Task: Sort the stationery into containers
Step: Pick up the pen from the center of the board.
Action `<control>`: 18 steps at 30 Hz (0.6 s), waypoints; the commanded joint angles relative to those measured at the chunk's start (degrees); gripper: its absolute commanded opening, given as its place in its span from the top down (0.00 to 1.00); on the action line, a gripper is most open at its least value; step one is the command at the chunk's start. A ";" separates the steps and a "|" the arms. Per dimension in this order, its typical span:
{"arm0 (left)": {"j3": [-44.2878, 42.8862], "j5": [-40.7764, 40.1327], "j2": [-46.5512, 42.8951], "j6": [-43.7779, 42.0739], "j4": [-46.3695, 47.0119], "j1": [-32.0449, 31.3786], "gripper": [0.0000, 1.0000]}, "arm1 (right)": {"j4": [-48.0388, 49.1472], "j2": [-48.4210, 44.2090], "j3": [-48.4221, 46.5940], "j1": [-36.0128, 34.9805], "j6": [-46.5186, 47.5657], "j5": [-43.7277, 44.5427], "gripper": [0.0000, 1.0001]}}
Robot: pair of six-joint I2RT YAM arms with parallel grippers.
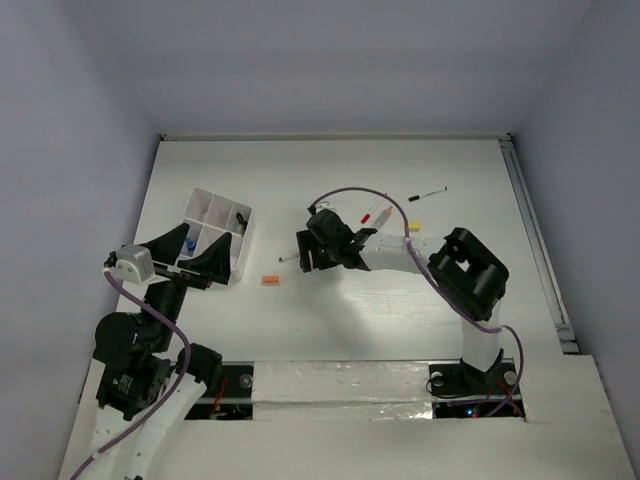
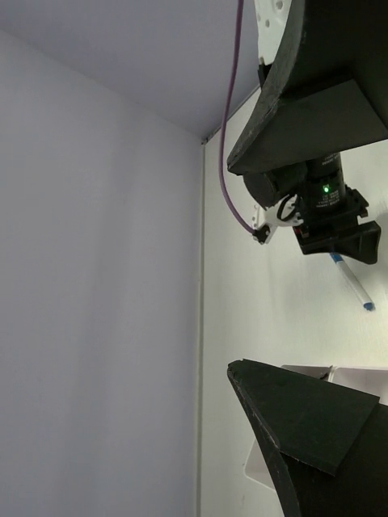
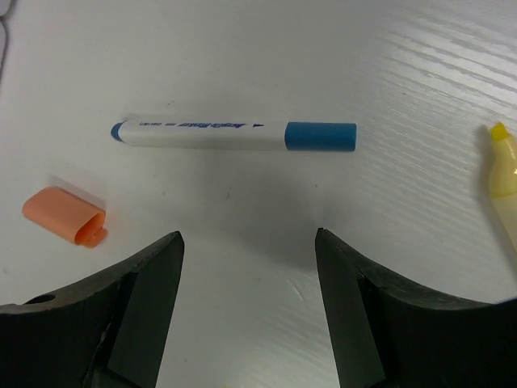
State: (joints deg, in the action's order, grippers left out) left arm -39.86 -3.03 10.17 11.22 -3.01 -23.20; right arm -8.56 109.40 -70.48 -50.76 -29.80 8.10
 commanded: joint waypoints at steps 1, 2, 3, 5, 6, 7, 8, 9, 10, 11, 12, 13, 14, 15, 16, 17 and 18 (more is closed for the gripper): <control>-0.13 1.01 -0.68 0.29 1.69 -0.35 0.01 | 1.53 2.21 -4.40 0.49 -1.22 -3.79 0.28; -0.13 1.01 -0.77 0.29 1.69 -0.88 0.01 | 1.61 2.74 -5.36 1.01 -1.22 -3.62 0.28; -0.22 1.01 -0.77 0.29 1.69 -0.88 0.01 | 1.61 4.05 -5.98 1.02 -1.22 -3.70 0.28; -0.22 0.92 -0.77 0.20 1.60 -0.88 0.01 | 1.26 5.20 -7.56 1.54 -1.14 -3.88 0.28; -0.22 0.92 -0.86 0.20 1.60 -0.88 0.01 | 1.52 6.07 -7.92 2.15 -0.96 -3.97 0.28; -0.22 0.83 -0.86 0.20 1.60 -0.88 0.01 | 1.09 6.52 -8.53 2.16 -0.70 -3.97 0.28; -0.22 0.74 -0.95 0.03 1.60 -0.88 0.01 | 0.83 6.96 -9.14 2.16 -0.44 -3.88 0.28; -0.22 0.74 -0.95 0.11 1.51 -0.88 0.01 | 0.47 7.40 -10.54 2.16 -0.17 -2.75 0.28; -0.31 0.83 -0.95 0.11 1.51 -0.88 0.01 | -1.01 8.53 -11.43 2.16 0.44 -2.39 0.28; -0.31 0.74 -0.95 0.11 1.51 -0.88 0.01 | -1.72 9.07 -12.39 2.68 0.71 -1.43 0.28; -0.31 0.74 -0.95 0.03 1.51 -0.88 0.01 | -2.34 9.59 -13.88 2.69 1.06 -0.55 0.28; -0.31 0.74 -1.03 0.03 1.51 -0.88 0.01 | -2.69 10.56 -14.59 2.69 1.93 -0.10 0.28; -0.31 0.74 -1.03 0.11 1.51 -0.88 0.01 | -4.09 11.26 -15.47 2.69 2.46 1.12 0.28; -0.31 0.74 -1.12 0.03 1.51 -0.88 0.01 | -4.97 11.96 -17.57 2.69 3.51 2.00 0.28; -0.31 0.83 -1.12 0.03 1.51 -0.88 0.01 | -6.28 12.58 -18.55 2.69 3.96 2.44 0.28; -0.31 0.83 -1.03 0.11 1.51 -0.88 0.01 | -7.17 13.98 -19.69 2.69 4.48 2.71 0.28; -0.31 0.74 -1.03 0.11 1.51 -0.88 0.01 | -8.31 14.78 -20.92 2.69 4.75 3.50 0.30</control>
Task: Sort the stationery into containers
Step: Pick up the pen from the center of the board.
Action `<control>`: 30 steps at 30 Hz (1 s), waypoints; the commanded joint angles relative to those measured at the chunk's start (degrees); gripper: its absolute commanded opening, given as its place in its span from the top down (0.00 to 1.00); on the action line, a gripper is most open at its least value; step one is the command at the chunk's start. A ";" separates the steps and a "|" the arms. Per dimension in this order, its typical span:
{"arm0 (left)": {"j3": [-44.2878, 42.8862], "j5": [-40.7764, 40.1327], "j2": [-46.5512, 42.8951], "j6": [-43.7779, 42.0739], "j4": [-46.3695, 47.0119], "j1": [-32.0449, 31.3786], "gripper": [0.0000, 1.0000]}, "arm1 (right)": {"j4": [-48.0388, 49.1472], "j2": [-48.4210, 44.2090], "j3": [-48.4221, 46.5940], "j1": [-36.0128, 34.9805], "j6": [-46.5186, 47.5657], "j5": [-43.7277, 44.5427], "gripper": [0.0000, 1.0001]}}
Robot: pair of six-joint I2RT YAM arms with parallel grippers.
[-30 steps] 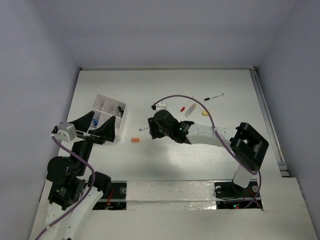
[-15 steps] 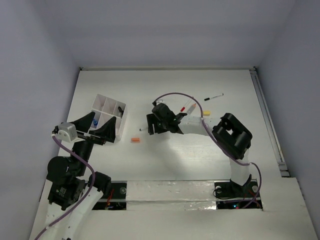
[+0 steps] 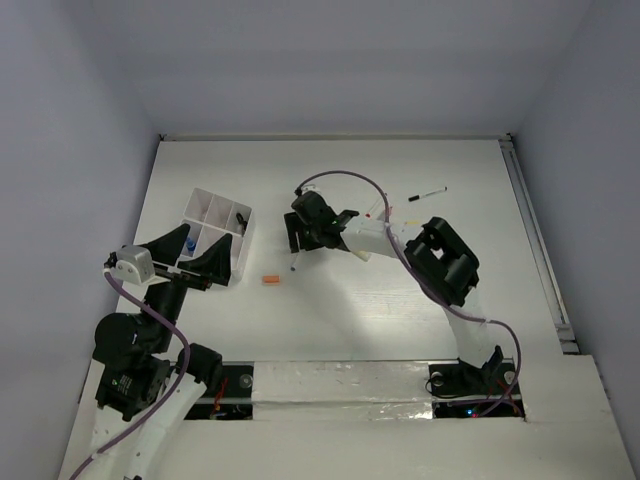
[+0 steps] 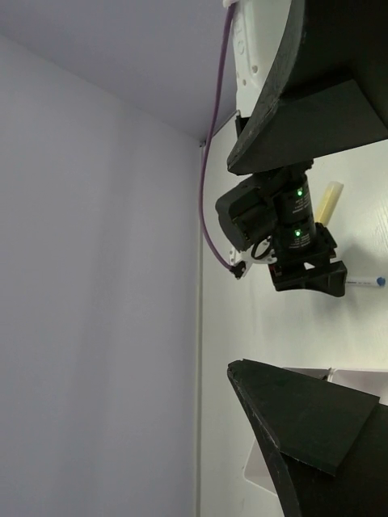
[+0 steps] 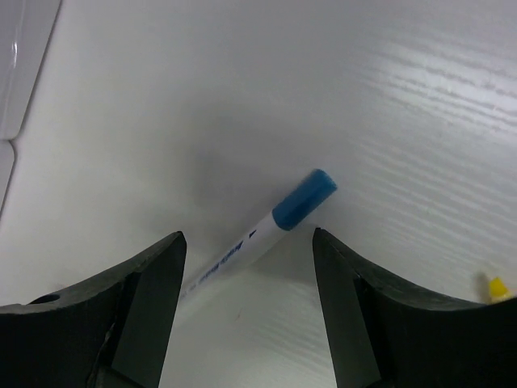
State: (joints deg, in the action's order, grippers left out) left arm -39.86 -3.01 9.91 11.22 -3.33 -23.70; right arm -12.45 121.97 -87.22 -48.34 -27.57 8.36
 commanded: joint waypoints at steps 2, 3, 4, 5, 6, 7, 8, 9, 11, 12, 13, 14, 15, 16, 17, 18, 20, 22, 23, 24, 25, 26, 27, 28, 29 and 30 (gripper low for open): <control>-0.31 0.72 -0.95 0.11 1.84 -0.38 0.01 | -6.10 3.79 -7.08 0.26 3.14 3.42 0.31; -0.31 0.63 -0.95 0.11 1.75 -0.38 0.01 | -6.01 4.23 -7.61 0.26 3.49 3.33 0.35; -0.31 0.63 -0.86 0.11 1.75 -0.38 0.01 | -6.27 4.67 -8.22 0.26 4.36 3.33 0.38; -0.31 0.63 -0.86 0.11 1.75 -0.38 0.01 | -7.93 5.37 -10.23 0.26 4.63 3.42 0.42; -0.31 0.63 -0.95 0.11 1.75 -0.38 0.01 | -9.07 6.42 -11.29 0.26 4.98 3.68 0.44; -0.31 0.46 -0.77 0.11 1.66 -0.38 0.01 | -10.56 6.78 -12.00 0.26 5.68 3.59 0.47; -0.31 0.46 -0.86 0.11 1.66 -0.38 0.01 | -11.19 7.05 -12.88 0.26 6.04 3.16 0.50; -0.31 0.46 -0.86 0.03 1.66 -0.38 0.01 | -11.63 7.05 -12.97 0.26 6.39 2.81 0.52; -0.31 0.54 -0.77 0.11 1.75 -0.38 0.01 | -13.30 7.05 -13.32 -0.35 7.44 2.36 0.52; -0.31 0.46 -0.77 0.03 1.75 -0.38 0.01 | -14.09 7.22 -14.20 -0.35 7.88 2.36 0.52; -0.31 0.54 -0.77 0.03 1.75 -0.38 0.01 | -14.79 7.66 -14.81 -0.35 8.93 2.28 0.52; -0.31 0.54 -0.77 0.11 1.84 -0.38 0.01 | -16.63 8.19 -15.60 -1.05 9.64 2.19 0.52; -0.31 0.63 -0.77 0.11 1.84 -0.38 0.01 | -17.86 8.80 -17.96 -1.06 10.16 2.45 0.52; -0.31 0.63 -0.68 0.11 1.84 -0.38 0.01 | -19.09 9.68 -19.46 -1.58 11.56 2.71 0.52; -0.31 0.63 -0.68 0.20 1.84 -0.38 0.01 | -21.80 11.69 -21.13 -1.59 12.19 2.89 0.52; -0.31 0.55 -0.68 0.12 1.84 -0.38 0.01 | -23.31 12.84 -22.80 -1.59 13.32 3.15 0.52; -0.31 0.46 -0.60 0.11 1.75 -0.38 0.01 | -26.57 15.73 -27.38 -2.11 14.30 3.94 0.53; -0.31 0.37 -0.42 0.11 1.75 -0.38 0.01 | -28.41 17.24 -30.88 -2.11 15.09 4.47 0.58; -0.31 0.46 -0.42 0.03 1.75 -0.38 0.01 | -29.73 17.86 -31.60 -2.11 15.27 4.82 0.59; -0.31 0.46 -0.42 0.11 1.75 -0.38 0.01 | -30.26 18.82 -32.22 -2.63 15.62 5.00 0.65; -0.31 0.46 -0.33 0.11 1.75 -0.38 0.01 | -30.79 19.26 -32.83 -2.64 15.88 5.17 0.69; -0.31 0.46 -0.25 0.03 1.84 -0.38 0.01 | -32.10 19.70 -33.97 -2.64 15.88 5.35 0.71; -0.31 0.46 -0.24 0.11 1.84 -0.38 0.01 | -32.90 20.40 -34.42 -2.64 15.97 5.61 0.74; -0.31 0.46 -0.07 0.03 1.84 -0.38 0.01 | -33.51 20.67 -34.86 -3.16 16.06 5.79 0.75; -0.31 0.46 -0.07 0.03 1.84 -0.38 0.01 | -34.30 20.85 -35.03 -3.17 16.06 5.88 0.78; -0.31 0.46 0.02 0.11 1.84 -0.38 0.01 | -34.40 20.85 -34.77 -3.17 16.15 5.97 0.87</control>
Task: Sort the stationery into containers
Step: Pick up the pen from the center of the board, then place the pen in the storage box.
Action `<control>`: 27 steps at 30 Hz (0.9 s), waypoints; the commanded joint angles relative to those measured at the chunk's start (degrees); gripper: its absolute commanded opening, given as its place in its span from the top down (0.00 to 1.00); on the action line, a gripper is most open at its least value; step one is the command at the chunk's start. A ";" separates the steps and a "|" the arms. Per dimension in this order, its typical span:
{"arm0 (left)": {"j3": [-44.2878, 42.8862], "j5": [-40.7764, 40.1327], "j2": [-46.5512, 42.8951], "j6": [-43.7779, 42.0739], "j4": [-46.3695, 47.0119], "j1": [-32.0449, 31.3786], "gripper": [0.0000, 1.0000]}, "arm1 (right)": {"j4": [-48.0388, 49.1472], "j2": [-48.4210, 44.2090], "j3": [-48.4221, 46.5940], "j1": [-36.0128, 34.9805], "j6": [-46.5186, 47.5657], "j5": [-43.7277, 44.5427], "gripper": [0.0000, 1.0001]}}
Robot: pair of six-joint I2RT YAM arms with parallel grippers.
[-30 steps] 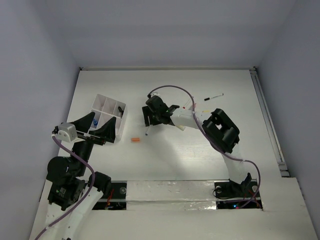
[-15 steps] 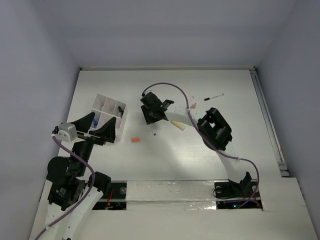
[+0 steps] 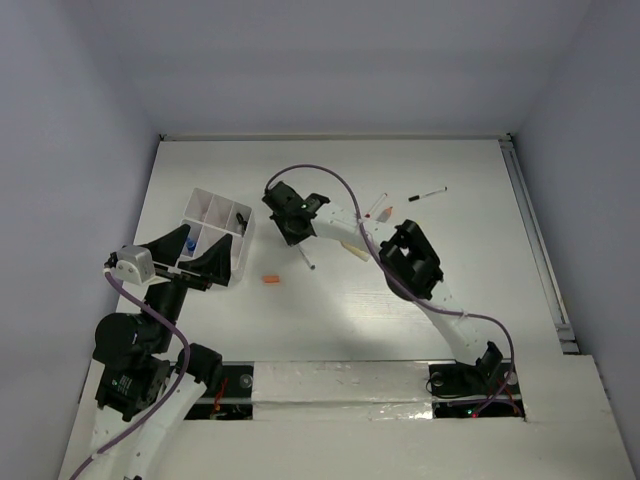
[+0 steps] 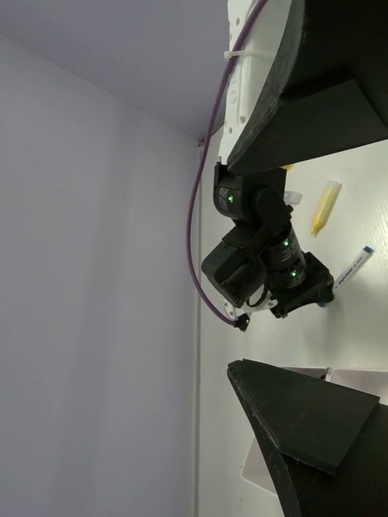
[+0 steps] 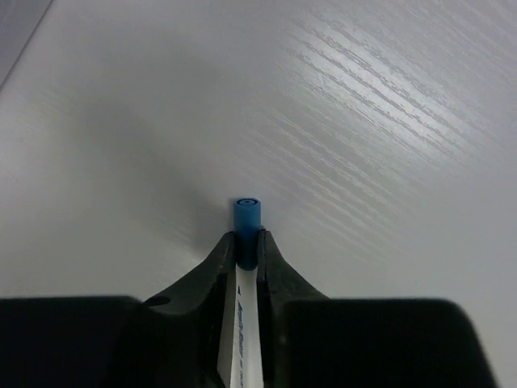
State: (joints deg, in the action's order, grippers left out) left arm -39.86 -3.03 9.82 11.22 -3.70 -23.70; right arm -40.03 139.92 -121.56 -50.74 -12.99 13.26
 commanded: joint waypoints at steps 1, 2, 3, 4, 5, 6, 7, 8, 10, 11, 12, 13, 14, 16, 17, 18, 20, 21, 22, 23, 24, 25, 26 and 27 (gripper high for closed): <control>-0.31 0.48 0.02 0.03 2.21 -0.38 0.01 | -6.64 2.47 -0.09 -0.76 1.48 1.16 0.91; -0.31 0.39 0.11 0.03 2.21 -0.38 0.01 | -5.68 2.03 0.44 -0.76 1.39 1.59 0.94; -0.31 0.39 0.19 0.11 2.30 -0.38 0.01 | -4.98 1.50 1.75 -0.76 1.48 2.64 1.00; -0.31 0.39 0.28 0.11 2.21 -0.38 0.01 | -4.45 0.28 2.11 -0.76 1.48 3.35 1.00; -0.31 0.39 0.37 0.03 2.21 -0.38 0.01 | -2.96 -0.43 2.64 -0.76 1.48 4.40 1.00; -0.31 0.39 0.46 0.11 2.21 -0.38 0.01 | -1.56 -1.57 3.25 -0.76 1.65 6.41 1.00; -0.31 0.39 0.46 0.11 2.21 -0.38 0.01 | 0.02 -2.97 5.17 -0.15 1.92 7.04 1.00; -0.31 0.30 0.63 0.11 2.12 -0.38 0.01 | 3.70 -6.38 6.15 -0.15 1.92 7.48 1.00; -0.31 0.22 0.81 0.11 2.04 -0.38 0.01 | 12.28 -10.78 10.87 0.64 2.96 8.36 1.00; -0.31 0.13 0.90 0.11 2.03 -0.38 0.01 | 16.09 -16.11 13.34 0.64 3.93 8.36 1.00; -0.31 0.21 0.98 0.11 2.03 -0.38 0.01 | 20.04 -18.86 15.71 0.64 4.90 6.97 1.00; -0.31 0.30 1.07 0.03 2.03 -0.38 0.01 | 23.56 -21.33 18.00 0.64 5.87 5.57 1.00; -0.31 0.30 0.99 0.11 2.12 -0.38 0.01 | 30.73 -23.79 22.46 0.64 5.96 3.64 1.00; -0.31 0.39 1.07 0.11 2.12 -0.38 0.01 | 37.36 -29.51 26.18 0.64 3.70 -2.51 1.00; -0.31 0.39 1.16 0.20 2.12 -0.38 0.01 | 45.31 -31.01 28.02 0.64 2.81 -4.80 1.00; -0.31 0.39 1.16 0.12 2.12 -0.38 0.01 | 49.57 -33.11 31.61 0.64 1.84 -8.21 1.00; -0.31 0.56 1.60 0.20 2.21 -0.38 0.01 | 61.48 -33.92 34.44 -0.49 -1.23 -10.78 1.00; -0.31 0.65 1.78 0.20 2.21 -0.38 0.01 | 65.48 -33.66 35.76 -0.50 -2.29 -12.88 1.00; -0.31 0.65 1.86 0.29 2.30 -0.38 0.01 | 68.91 -32.27 35.86 -1.20 -3.87 -14.99 1.00; -0.31 0.65 2.30 0.20 2.21 -0.38 0.01 | 75.56 -31.21 35.60 -1.99 -4.40 -16.06 1.00; -0.31 0.65 2.39 0.20 2.21 -0.38 0.01 | 78.50 -29.80 33.86 -1.99 -4.76 -17.37 1.00; -0.31 0.74 2.57 0.38 2.30 -0.38 0.01 | 80.62 -28.22 32.54 -2.52 -5.89 -17.91 1.00; -0.31 0.74 2.92 0.38 2.12 -0.38 0.01 | 84.29 -24.99 31.05 -2.52 -6.69 -18.44 1.00; -0.40 0.74 3.01 0.29 2.12 0.14 0.01 | 86.33 -23.48 29.64 -3.04 -7.48 -19.31 1.00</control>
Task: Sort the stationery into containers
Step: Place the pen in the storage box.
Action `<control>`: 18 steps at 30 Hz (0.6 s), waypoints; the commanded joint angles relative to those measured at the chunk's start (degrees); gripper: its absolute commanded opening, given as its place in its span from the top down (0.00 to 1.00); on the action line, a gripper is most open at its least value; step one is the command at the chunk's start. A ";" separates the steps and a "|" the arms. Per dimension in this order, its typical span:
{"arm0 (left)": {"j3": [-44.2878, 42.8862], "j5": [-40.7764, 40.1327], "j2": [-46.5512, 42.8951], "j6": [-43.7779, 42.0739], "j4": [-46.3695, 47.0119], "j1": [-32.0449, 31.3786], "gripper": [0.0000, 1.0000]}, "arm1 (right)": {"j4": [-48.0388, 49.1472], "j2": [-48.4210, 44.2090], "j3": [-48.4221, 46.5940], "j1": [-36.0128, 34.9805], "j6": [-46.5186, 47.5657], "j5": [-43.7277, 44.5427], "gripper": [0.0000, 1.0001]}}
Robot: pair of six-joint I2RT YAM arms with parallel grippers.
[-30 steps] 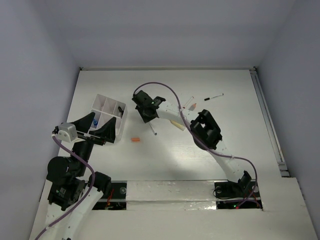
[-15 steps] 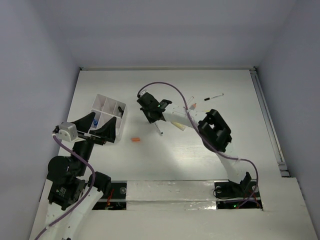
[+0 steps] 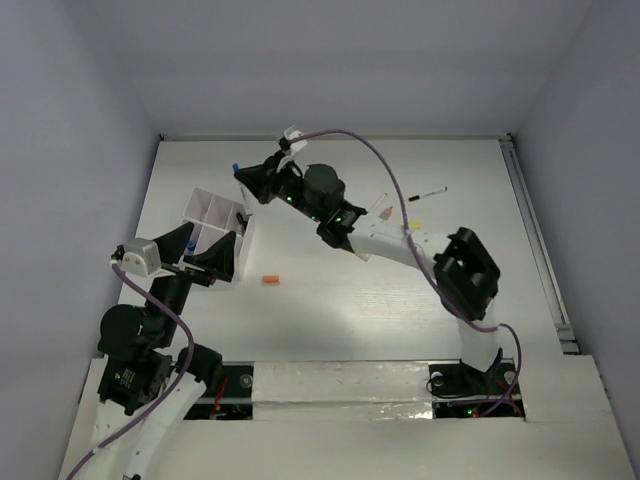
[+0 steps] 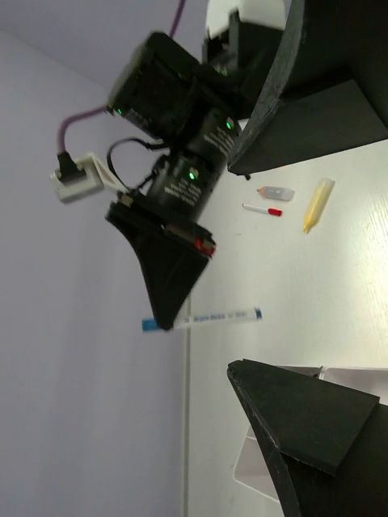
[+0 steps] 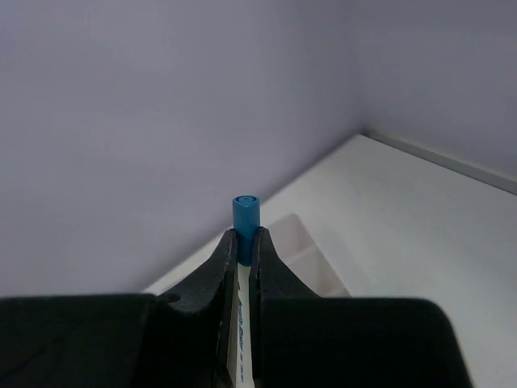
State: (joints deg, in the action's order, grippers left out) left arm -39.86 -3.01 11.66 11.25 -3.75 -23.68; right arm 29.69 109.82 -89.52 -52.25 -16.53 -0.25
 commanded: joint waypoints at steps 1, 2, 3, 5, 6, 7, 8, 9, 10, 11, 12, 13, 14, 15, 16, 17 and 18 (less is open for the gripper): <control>-0.40 0.72 1.17 0.27 2.17 0.13 0.01 | 18.28 8.20 -4.94 -1.54 -5.25 -5.99 1.00; -0.40 0.72 1.26 0.36 2.17 0.13 0.01 | 20.30 10.91 -6.27 -2.15 -5.78 -5.99 1.00; -0.31 0.72 1.35 0.36 2.25 0.13 0.01 | 21.19 12.16 -7.42 -2.76 -5.88 -5.90 1.00; -0.40 1.07 1.44 0.44 2.34 0.13 0.01 | 22.60 15.84 -10.93 -3.47 -7.10 -5.90 1.00; -0.40 1.07 1.52 0.36 2.34 0.13 0.01 | 22.43 16.91 -12.16 -3.47 -7.46 -6.08 1.00; -0.40 1.07 1.52 0.44 2.34 0.13 0.01 | 22.43 17.96 -13.31 -4.95 -7.63 -6.34 1.00; -0.40 1.07 1.52 0.36 2.34 0.65 0.01 | 22.17 19.02 -15.14 -5.58 -7.11 -6.17 1.00; -0.40 1.07 1.44 0.44 2.34 0.65 0.01 | 21.64 20.85 -16.03 -6.19 -6.41 -5.90 1.00; -0.40 1.16 1.52 0.44 2.34 0.65 0.01 | 21.03 21.74 -16.91 -6.81 -5.80 -5.20 1.00; -0.40 1.16 1.52 0.44 2.34 0.65 0.01 | 20.50 22.45 -17.62 -7.60 -4.92 -4.85 1.00; -0.40 1.16 1.44 0.36 2.34 0.65 0.01 | 20.32 23.85 -18.58 -7.60 -4.82 -4.32 1.00; -0.40 1.25 1.35 0.36 2.34 0.65 0.01 | 20.23 24.56 -18.94 -7.60 -4.39 -3.97 1.00; -0.40 1.25 1.43 0.44 2.34 0.65 0.01 | 19.62 25.09 -19.38 -8.21 -4.21 -3.53 1.00; -0.40 1.33 1.44 0.44 2.43 0.65 0.01 | 19.09 25.70 -20.16 -8.22 -4.21 -3.44 1.00; -0.40 1.42 1.44 0.36 2.43 0.65 0.01 | 18.91 26.40 -20.17 -8.22 -4.29 -3.09 1.00; -0.40 1.60 1.26 0.44 2.43 0.65 0.01 | 19.26 26.58 -19.91 -8.22 -4.47 -2.83 1.00; -0.40 1.69 1.26 0.44 2.52 0.65 0.01 | 19.35 26.85 -19.73 -8.22 -4.47 -2.48 1.00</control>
State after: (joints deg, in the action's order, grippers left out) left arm -39.86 -2.42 12.32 11.38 -3.79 -23.33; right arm 44.31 136.29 -106.94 -60.53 -21.82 -4.78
